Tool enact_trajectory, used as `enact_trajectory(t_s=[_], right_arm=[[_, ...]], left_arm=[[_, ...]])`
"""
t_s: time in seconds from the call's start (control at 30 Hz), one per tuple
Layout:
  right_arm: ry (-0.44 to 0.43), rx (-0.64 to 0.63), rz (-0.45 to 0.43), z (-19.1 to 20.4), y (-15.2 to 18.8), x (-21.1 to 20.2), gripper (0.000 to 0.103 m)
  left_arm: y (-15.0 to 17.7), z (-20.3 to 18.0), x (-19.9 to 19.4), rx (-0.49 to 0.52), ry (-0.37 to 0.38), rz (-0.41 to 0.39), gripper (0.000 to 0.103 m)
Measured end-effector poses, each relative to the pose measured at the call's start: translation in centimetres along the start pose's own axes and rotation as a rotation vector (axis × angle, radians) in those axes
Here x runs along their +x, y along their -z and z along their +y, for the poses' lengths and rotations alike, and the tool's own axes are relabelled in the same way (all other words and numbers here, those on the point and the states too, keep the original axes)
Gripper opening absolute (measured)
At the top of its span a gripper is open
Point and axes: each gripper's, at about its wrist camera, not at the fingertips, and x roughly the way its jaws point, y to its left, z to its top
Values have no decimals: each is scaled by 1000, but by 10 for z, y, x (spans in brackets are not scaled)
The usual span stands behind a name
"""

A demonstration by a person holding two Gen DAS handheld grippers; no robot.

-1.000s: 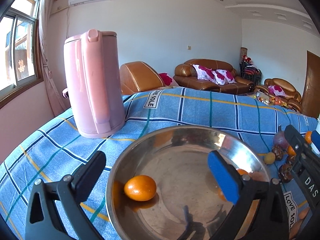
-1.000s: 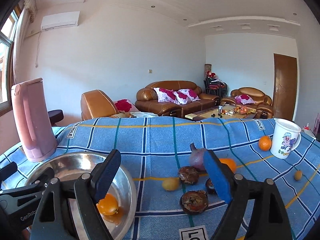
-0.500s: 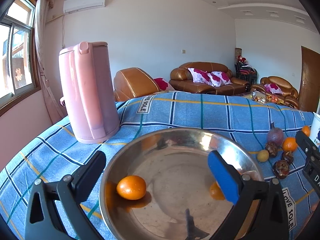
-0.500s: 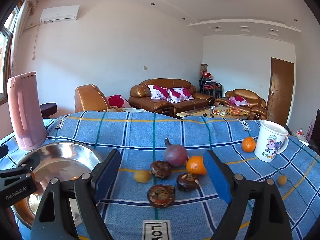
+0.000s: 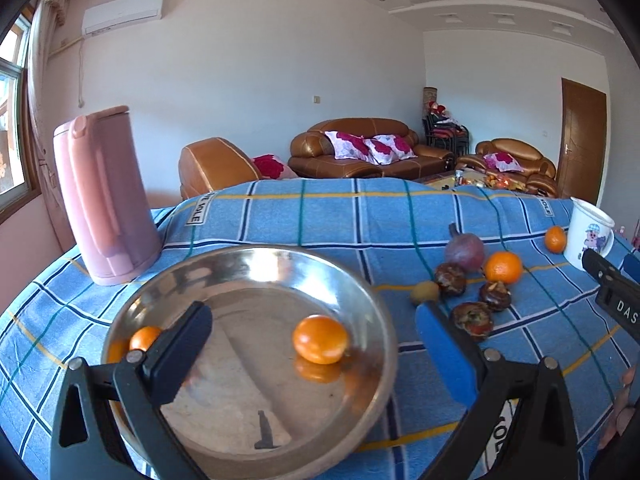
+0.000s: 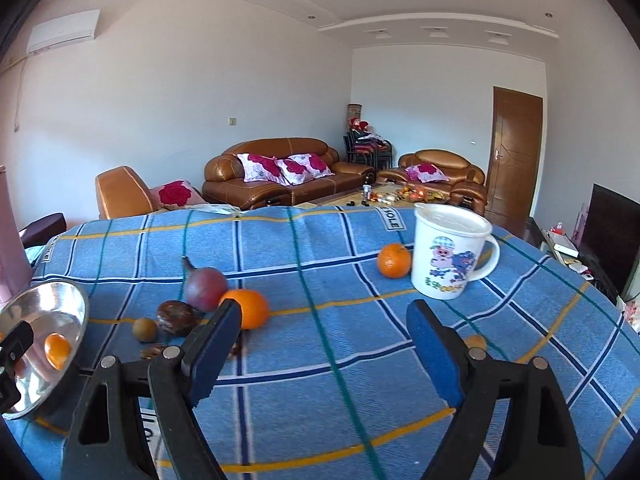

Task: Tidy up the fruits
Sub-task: 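Withdraw both grippers from the bowl toward the remaining fruits, then grasp the mangosteen with the left gripper while the right gripper grasps the yellow fruit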

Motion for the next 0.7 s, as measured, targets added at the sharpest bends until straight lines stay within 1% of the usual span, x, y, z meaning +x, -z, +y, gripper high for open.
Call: enact_trajectory(t_s=[0.2, 0.3, 0.4, 0.5, 0.53, 0.63, 0.7], right_arm=[[26, 68, 76, -54, 2, 13, 85], [26, 99, 114, -77, 4, 19, 85], [33, 140, 157, -101, 7, 26, 85], [40, 188, 213, -127, 11, 35, 85], [29, 204, 229, -135, 12, 39, 85], [-5, 212, 268, -147, 14, 49, 84], [-20, 191, 297, -146, 12, 57, 79]], left_arm=[[-3, -39, 3, 47, 62, 13, 103], [-6, -56, 11, 77, 74, 35, 103], [-8, -73, 25, 102, 88, 101, 103], [-8, -85, 41, 97, 142, 174, 103], [-9, -87, 45, 89, 155, 191, 103], [-11, -94, 54, 79, 166, 225, 103], [-11, -99, 59, 79, 172, 240, 103]])
